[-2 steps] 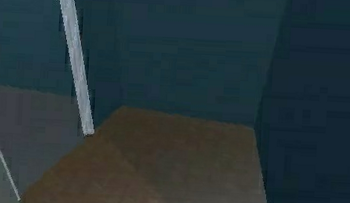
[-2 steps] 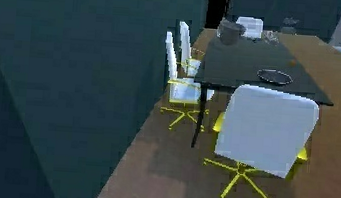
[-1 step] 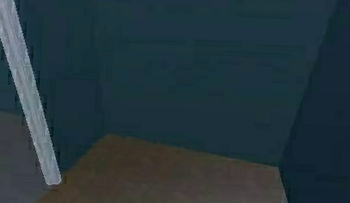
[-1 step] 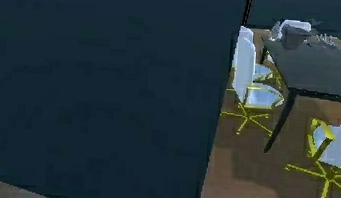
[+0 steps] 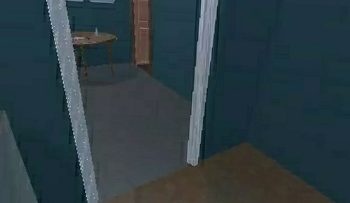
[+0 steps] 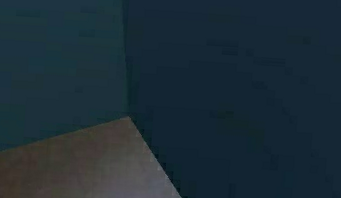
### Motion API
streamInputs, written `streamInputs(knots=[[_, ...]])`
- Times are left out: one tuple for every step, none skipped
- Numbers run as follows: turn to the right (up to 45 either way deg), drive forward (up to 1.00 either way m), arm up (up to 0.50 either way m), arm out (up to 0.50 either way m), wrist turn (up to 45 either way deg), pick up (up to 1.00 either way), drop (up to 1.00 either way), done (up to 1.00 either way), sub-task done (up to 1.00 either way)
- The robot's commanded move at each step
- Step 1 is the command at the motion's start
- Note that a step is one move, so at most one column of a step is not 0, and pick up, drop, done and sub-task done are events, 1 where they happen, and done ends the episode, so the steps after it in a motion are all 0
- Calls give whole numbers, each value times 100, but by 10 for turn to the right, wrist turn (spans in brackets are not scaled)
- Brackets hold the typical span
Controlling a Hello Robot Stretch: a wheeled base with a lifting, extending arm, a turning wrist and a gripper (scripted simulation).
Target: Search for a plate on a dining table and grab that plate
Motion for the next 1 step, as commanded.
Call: streamInputs(knots=[[-180,0,0,0,0,0,0,0,0]])
